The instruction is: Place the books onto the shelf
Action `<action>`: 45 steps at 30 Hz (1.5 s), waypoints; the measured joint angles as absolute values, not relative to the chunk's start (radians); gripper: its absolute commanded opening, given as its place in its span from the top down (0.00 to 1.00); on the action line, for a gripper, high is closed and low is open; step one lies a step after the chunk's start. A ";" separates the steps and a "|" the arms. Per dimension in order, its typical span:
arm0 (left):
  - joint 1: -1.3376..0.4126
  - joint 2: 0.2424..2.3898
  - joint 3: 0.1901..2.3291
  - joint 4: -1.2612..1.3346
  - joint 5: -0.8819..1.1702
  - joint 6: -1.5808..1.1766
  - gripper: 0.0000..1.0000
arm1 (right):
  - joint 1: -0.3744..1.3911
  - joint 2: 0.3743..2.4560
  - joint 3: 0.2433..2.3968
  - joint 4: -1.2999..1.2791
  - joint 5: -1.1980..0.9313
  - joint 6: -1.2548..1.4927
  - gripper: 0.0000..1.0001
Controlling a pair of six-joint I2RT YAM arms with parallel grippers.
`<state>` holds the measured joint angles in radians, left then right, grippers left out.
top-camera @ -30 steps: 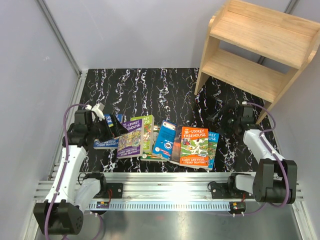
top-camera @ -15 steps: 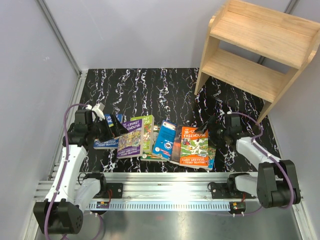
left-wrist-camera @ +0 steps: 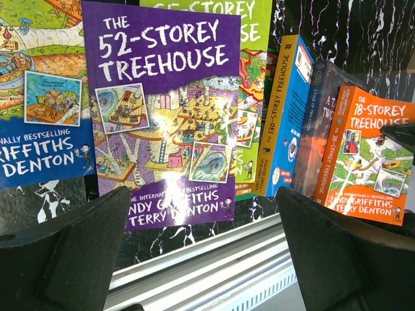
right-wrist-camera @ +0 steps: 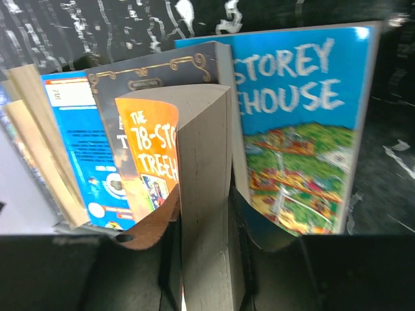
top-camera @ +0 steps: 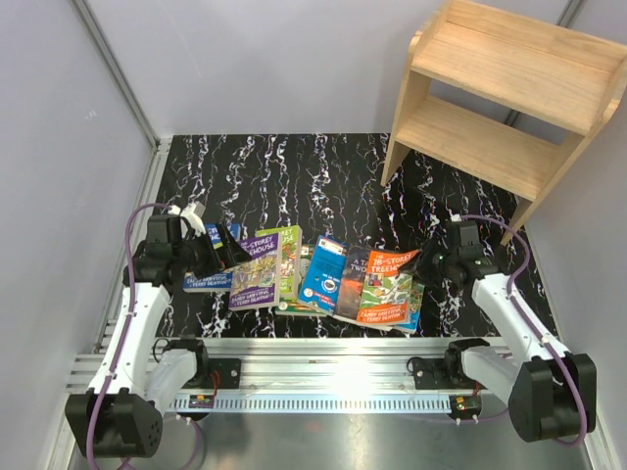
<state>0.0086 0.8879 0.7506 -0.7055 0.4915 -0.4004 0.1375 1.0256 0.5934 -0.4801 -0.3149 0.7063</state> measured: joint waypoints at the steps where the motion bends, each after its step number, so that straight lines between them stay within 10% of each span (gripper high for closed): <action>1: 0.009 0.888 0.751 -0.705 0.492 -0.401 0.01 | 0.138 1.018 0.609 -0.511 -0.299 0.695 0.91; 11: -0.074 0.896 0.751 -0.667 0.498 -0.451 0.01 | 0.138 1.017 0.826 -0.694 -0.252 0.648 1.00; 32: -0.900 1.529 1.310 -0.198 0.463 -0.856 0.01 | 0.135 0.872 1.056 -0.717 -0.599 0.844 1.00; 36: -0.918 1.536 1.335 -0.207 0.456 -0.890 0.24 | 0.130 0.824 0.995 -0.662 -0.638 0.913 1.00; 37: -0.919 1.532 1.335 -0.212 0.455 -0.901 0.59 | 0.130 0.815 0.979 -0.651 -0.642 0.927 1.00; 40: -0.920 1.517 1.339 -0.236 0.452 -0.936 1.00 | 0.128 0.799 0.947 -0.644 -0.650 0.941 1.00; 43: -0.923 1.498 1.355 -0.271 0.447 -0.943 1.00 | 0.128 0.786 0.944 -0.640 -0.675 0.958 1.00; 45: -0.926 1.497 1.377 -0.298 0.447 -0.941 1.00 | 0.128 0.770 0.948 -0.640 -0.675 0.963 0.76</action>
<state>-0.9264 1.4967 1.3769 -0.2981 0.4469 -0.9413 0.1284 0.7700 0.9482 -0.6399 -0.6746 0.9630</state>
